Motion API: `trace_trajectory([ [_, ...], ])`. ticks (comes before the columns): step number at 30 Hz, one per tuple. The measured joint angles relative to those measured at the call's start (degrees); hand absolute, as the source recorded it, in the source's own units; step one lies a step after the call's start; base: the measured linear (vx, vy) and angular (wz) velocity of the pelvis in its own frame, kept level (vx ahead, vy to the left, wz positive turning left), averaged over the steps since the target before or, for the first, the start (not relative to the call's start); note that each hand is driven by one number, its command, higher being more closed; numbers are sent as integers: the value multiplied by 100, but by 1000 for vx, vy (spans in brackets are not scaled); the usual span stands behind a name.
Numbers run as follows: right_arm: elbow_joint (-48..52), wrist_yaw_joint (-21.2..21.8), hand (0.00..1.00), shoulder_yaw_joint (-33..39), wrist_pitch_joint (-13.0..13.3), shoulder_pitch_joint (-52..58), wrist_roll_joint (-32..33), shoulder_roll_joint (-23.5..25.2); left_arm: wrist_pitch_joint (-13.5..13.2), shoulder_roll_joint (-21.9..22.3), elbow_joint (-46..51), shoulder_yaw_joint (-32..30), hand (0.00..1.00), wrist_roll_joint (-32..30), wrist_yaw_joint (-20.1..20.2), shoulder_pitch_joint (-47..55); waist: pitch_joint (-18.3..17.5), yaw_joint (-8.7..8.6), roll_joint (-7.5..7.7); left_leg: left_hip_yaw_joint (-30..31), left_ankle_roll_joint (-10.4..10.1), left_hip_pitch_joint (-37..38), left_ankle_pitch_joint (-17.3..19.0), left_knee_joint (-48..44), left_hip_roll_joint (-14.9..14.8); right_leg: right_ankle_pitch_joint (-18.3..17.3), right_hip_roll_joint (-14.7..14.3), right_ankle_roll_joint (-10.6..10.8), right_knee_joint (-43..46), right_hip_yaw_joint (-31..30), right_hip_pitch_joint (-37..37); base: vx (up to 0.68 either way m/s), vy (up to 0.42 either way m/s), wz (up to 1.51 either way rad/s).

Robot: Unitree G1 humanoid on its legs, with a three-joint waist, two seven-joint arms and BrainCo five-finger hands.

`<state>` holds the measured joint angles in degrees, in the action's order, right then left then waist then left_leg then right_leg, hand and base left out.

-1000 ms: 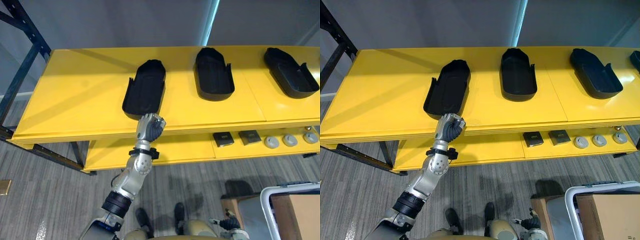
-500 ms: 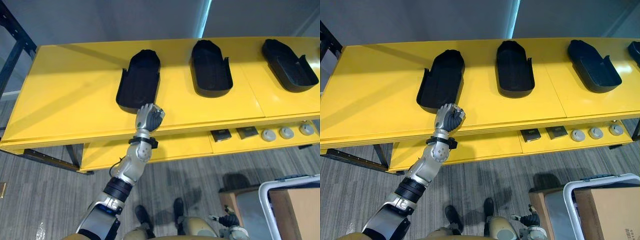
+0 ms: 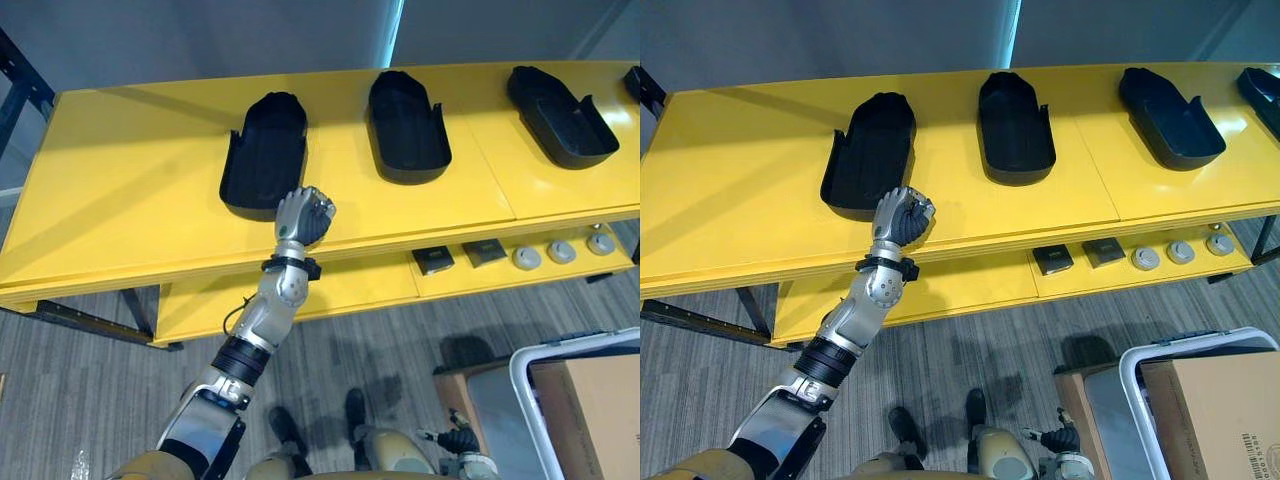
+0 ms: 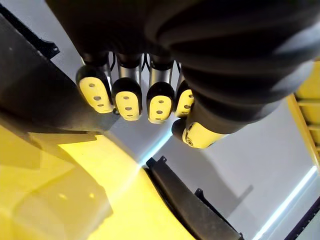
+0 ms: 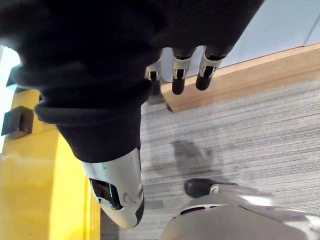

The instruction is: Walk over and take plastic housings, then place them on the shelf

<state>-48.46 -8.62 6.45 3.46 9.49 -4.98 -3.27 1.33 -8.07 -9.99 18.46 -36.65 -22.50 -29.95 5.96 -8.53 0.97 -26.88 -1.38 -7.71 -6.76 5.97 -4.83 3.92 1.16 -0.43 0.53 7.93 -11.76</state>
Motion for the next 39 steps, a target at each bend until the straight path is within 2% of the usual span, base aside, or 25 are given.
trace_trajectory([
  [1, -18, 0, 0, 9, 0, 0, 0, 1, -16, 0, 197, -2, 100, 6, -2, 27, 1, 5, -1, 17, 0, 28, 0, 0, 0, 0, 0, 0, -13, 12, 45, 52, 7, 15],
  [4, -95, 1, 0, 47, -2, -3, 4, -5, -306, -18, 1221, -166, 100, 151, -45, 218, -3, 8, -34, 172, 1, 73, 0, 0, 5, -1, 4, -1, -72, 140, 192, 31, 3, 24],
  [6, -234, 6, 0, 48, -22, -24, 7, -53, -613, -23, 1857, -665, 100, 648, -95, 458, -7, 29, -88, 317, -6, 106, 4, 1, 6, -8, 1, -4, -80, 234, 273, 4, 3, 22],
  [7, -252, 6, 0, 49, -29, -24, 7, -68, -671, -31, 1968, -861, 100, 787, -121, 527, -10, 35, -110, 333, -16, 123, 10, 1, 6, -15, 2, -3, -80, 252, 298, -2, 7, 16],
  [10, -439, 15, 0, 60, -81, -22, 15, -176, -860, -210, 2217, -2168, 100, 1514, -288, 788, -13, 164, -212, 493, -25, 239, 12, 2, 6, -45, -12, -15, -81, 316, 457, -3, 5, 11],
  [14, -469, 19, 0, 58, -164, -8, 9, -211, -1072, -562, 2258, -4068, 100, 2669, -945, 1387, -32, 303, -237, 650, -34, 255, 6, 2, -12, -86, -31, -27, -135, 489, 566, 0, -2, 15],
  [17, -456, 11, 0, 54, -186, 35, 1, -206, -1072, -613, 1870, -4924, 100, 3284, -1190, 2229, -110, 381, -218, 610, -35, 246, 7, 2, -20, -86, -18, -20, -244, 628, 660, 50, 12, 23],
  [19, -405, 8, 0, 53, -193, 103, -3, -181, -980, -587, 1352, -5033, 100, 3514, -1164, 2718, -197, 500, -159, 550, -35, 263, 9, 2, -23, -68, -9, -34, -274, 647, 703, 79, 36, 15],
  [20, -384, 7, 0, 52, -196, 100, -8, -148, -852, -508, 978, -5057, 0, 3608, -1054, 3024, -229, 573, -118, 529, -34, 297, 11, 2, -23, -68, 7, -29, -276, 697, 762, 80, 38, 14],
  [22, -303, 10, 0, 52, -225, 102, -13, -93, -701, -339, 391, -5070, 0, 3622, -876, 3291, -269, 642, -42, 485, -14, 351, 26, 1, -6, -92, 30, 3, -270, 737, 827, 75, 43, 16],
  [26, 1, 35, 0, 44, -269, 8, -14, 128, -286, 114, -1503, -5063, 0, 4070, -52, 3809, -333, 656, 59, 487, 78, 492, 119, 1, 73, -271, 132, 133, -131, 776, 974, 54, 58, 7],
  [30, -2, 129, 0, 24, -282, -56, -15, 446, -160, 596, -2804, -4957, 0, 4045, 517, 3866, -366, 722, 114, 402, 130, 605, 229, 1, 158, -454, 242, 201, 39, 743, 994, 63, 64, -2],
  [33, -18, 117, 0, 51, -284, -63, -14, 417, -161, 762, -3229, -4722, 0, 3807, 645, 3877, -362, 759, 107, 316, 163, 702, 307, 2, 210, -508, 303, 269, 51, 689, 1054, 71, 60, -7],
  [39, -243, 99, 0, 264, -286, -129, -6, 415, -179, 788, -3753, -4340, 0, 3532, 761, 3856, -346, 771, 79, 305, 144, 850, 382, 1, 306, -554, 385, 313, 133, 600, 1093, 99, 29, -5],
])
